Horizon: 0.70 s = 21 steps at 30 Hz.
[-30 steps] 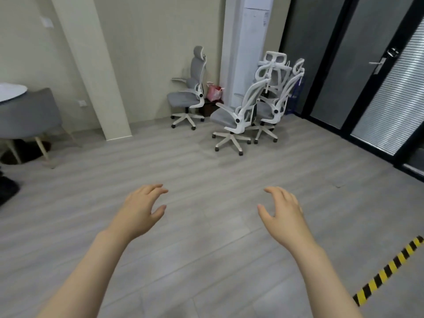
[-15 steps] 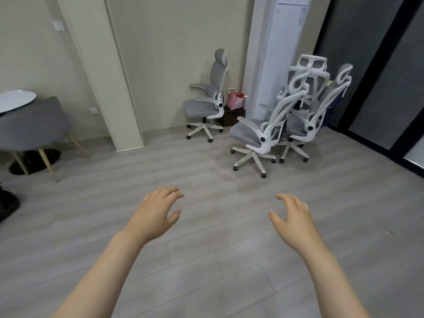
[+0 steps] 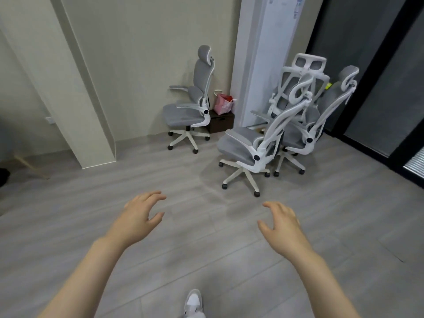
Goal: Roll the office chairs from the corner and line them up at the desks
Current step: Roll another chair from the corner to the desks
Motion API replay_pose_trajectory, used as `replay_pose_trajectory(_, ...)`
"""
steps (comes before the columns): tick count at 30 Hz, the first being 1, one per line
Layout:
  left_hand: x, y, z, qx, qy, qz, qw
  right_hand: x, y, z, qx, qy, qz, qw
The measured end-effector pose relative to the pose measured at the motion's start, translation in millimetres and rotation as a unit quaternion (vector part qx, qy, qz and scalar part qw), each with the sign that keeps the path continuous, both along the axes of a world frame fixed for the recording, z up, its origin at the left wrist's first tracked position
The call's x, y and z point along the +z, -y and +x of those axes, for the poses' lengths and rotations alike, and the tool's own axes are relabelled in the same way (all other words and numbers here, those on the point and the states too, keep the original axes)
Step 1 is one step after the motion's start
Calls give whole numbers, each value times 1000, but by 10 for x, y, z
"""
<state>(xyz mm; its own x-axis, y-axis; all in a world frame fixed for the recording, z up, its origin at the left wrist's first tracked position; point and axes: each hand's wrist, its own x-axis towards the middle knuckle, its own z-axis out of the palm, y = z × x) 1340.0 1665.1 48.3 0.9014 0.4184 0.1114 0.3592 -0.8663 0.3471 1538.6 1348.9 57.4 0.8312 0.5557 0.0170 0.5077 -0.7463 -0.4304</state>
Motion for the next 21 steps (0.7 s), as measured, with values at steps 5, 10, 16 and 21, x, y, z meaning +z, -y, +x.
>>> replay_pose_trajectory(5, 98, -707, 1427, -50, -7, -3, 999, 77, -618, 1095, -44, -2, 6, 999)
replay_pose_trajectory(10, 203, -1004, 2809, -111, -4, -23, 994, 185, -896, 2090, -103, -1, 20, 994)
replay_pose_trajectory(16, 84, -1104, 4403, -180, -15, -35, 983, 68, -939, 3323, -157, -17, 10, 987)
replay_pose_trajectory(21, 59, -1102, 5849, -203, 3, -33, 979, -2, -947, 4601, -183, -6, 9, 983)
